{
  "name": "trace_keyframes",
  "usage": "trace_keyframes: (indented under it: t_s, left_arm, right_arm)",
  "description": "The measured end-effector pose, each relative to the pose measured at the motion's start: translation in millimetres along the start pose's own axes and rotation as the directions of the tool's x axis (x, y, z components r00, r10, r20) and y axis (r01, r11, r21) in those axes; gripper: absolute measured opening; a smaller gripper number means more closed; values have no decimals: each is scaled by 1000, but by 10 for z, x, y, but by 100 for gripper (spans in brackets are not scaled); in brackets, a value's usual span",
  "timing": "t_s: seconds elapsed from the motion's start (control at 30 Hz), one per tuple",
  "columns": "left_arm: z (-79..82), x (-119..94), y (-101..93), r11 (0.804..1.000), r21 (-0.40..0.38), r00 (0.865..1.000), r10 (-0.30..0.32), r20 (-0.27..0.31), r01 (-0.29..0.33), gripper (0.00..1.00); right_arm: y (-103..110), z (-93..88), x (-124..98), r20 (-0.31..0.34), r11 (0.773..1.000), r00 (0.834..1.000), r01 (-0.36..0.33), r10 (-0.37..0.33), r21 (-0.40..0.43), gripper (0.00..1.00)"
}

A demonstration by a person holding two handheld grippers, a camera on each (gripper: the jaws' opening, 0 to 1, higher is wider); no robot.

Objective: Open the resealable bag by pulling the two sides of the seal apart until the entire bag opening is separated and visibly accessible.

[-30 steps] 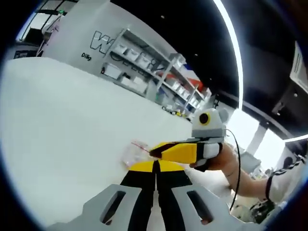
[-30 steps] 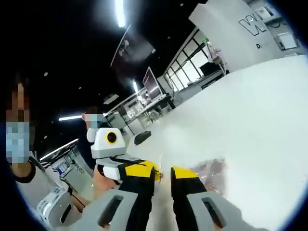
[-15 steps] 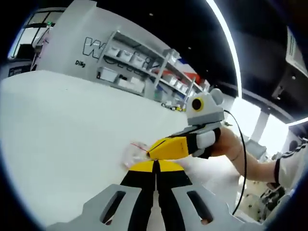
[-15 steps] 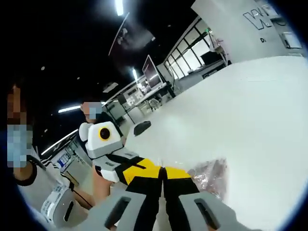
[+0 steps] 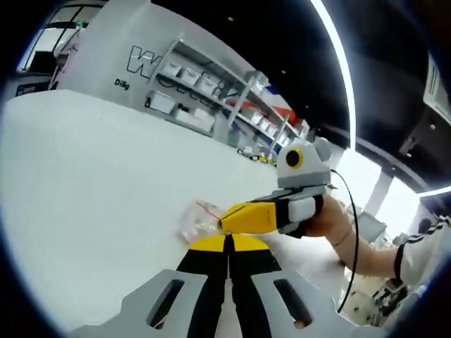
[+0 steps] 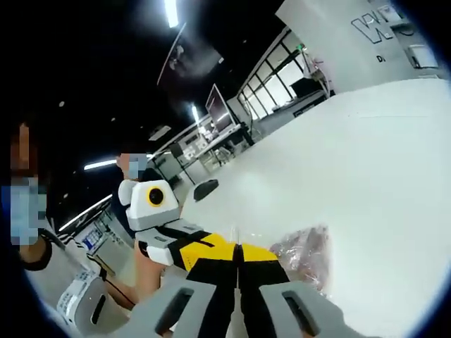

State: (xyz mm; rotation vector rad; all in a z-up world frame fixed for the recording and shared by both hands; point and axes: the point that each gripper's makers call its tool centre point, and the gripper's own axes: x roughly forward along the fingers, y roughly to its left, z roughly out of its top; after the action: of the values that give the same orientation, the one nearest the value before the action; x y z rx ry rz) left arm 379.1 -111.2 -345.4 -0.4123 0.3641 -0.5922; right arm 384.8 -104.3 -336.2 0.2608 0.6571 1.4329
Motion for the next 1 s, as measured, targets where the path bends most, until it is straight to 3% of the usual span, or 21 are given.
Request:
trace_keyframes:
  t_s: [0.57, 1.0]
  left_arm:
    - [-40, -20, -5, 1000, 12, 1000, 18, -5, -17, 0]
    - [-27, -45, -67, 1000, 18, 1000, -11, 2, 11, 0]
  right_arm:
    - [-16, -50, -3, 11, 1000, 1000, 15, -15, -8, 0]
    - [9, -35, -55, 14, 1000, 1000, -10, 10, 0, 0]
